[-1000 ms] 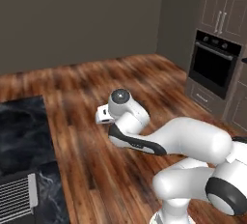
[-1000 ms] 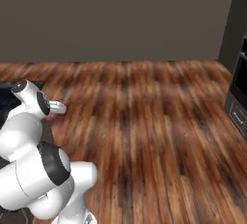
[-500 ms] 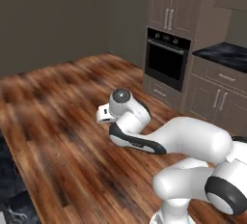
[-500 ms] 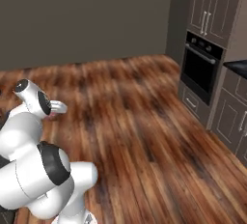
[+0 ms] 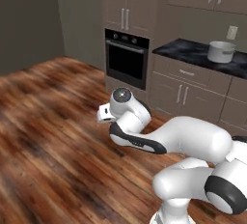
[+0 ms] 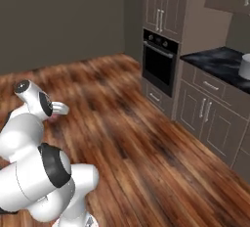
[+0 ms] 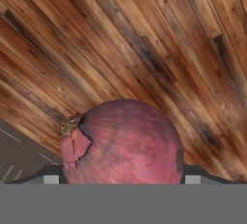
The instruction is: Turn on the sink faucet. Then move the onion from the counter to the sink. Turn off the sink. Move the vegetable from the sink to the pot next to the stove. Finally move the pot to the rear right burner.
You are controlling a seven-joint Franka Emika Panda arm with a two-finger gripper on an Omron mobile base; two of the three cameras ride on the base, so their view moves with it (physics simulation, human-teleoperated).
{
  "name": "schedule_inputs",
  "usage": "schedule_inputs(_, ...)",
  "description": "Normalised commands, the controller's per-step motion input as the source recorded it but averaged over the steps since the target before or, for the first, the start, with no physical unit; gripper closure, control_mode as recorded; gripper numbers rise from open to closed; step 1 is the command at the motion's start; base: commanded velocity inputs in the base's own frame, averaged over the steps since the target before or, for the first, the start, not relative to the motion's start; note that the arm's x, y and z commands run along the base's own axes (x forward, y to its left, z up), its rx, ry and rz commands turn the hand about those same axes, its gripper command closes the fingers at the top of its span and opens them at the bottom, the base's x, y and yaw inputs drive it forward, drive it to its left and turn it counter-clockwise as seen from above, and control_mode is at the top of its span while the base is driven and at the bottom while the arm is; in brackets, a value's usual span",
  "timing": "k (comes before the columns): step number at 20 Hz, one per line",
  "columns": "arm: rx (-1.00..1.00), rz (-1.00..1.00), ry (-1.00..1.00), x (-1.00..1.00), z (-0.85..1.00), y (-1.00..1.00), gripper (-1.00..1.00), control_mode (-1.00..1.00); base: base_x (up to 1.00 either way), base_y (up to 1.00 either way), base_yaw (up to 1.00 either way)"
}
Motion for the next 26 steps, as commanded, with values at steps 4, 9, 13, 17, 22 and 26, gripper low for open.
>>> schedule_inputs(4,0.00,0.00,0.00,0.00,0.00,0.00,1.00,1.00,0.08,-0.37,-0.39)
schedule_inputs(9,0.00,0.00,0.00,0.00,0.00,0.00,1.00,1.00,0.23,-0.31,-0.39)
schedule_inputs(13,0.00,0.00,0.00,0.00,0.00,0.00,1.00,1.00,0.29,-0.34,-0.40)
schedule_inputs(17,0.00,0.00,0.00,0.00,0.00,0.00,1.00,1.00,0.33,-0.33,-0.39)
schedule_inputs(22,0.00,0.00,0.00,0.00,0.00,0.00,1.00,1.00,0.51,-0.15,-0.39)
schedule_inputs(26,0.00,0.00,0.00,0.00,0.00,0.00,1.00,1.00,0.63,-0.11,-0.38)
